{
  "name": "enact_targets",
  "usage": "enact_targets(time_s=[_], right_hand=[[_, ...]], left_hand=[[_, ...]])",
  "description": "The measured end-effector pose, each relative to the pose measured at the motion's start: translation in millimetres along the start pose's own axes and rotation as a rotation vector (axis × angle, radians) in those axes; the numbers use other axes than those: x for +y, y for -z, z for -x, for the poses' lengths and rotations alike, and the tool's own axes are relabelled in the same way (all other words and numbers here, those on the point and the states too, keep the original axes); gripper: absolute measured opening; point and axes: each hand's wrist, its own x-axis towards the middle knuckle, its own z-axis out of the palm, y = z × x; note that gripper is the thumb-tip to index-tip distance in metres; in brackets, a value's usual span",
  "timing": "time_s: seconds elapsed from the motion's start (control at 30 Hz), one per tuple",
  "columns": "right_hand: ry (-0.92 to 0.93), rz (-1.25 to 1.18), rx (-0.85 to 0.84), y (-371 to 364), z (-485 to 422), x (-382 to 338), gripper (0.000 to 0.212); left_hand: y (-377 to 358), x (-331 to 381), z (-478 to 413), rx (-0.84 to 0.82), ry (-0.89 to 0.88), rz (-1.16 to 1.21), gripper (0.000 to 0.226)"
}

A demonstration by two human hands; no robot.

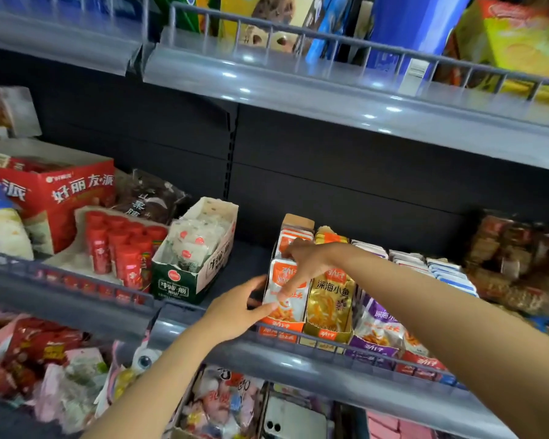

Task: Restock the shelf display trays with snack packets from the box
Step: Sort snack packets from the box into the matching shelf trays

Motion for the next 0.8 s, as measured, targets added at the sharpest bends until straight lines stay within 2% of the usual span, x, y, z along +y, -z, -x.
enact_targets(time_s=[0.27, 0.53, 0.8], right_hand=[[-0.056, 0.011, -0.092, 6.0, -0.2, -10.0, 0.116], [-0.04, -0.025, -0.108, 4.0, 1.7, -8.0, 0.105], [0.091, -0.157, 0.105, -15.2, 10.1, 0.0, 0.094]], left_hand=[[2.0, 3.7, 3.0, -0.02, 0.019, 0.001, 0.065], [2.7, 5.1, 3.8, -0.04, 0.032, -0.009, 0.066], [2.4, 5.9, 6.7, -0.055, 0.021, 0.025, 0.072]])
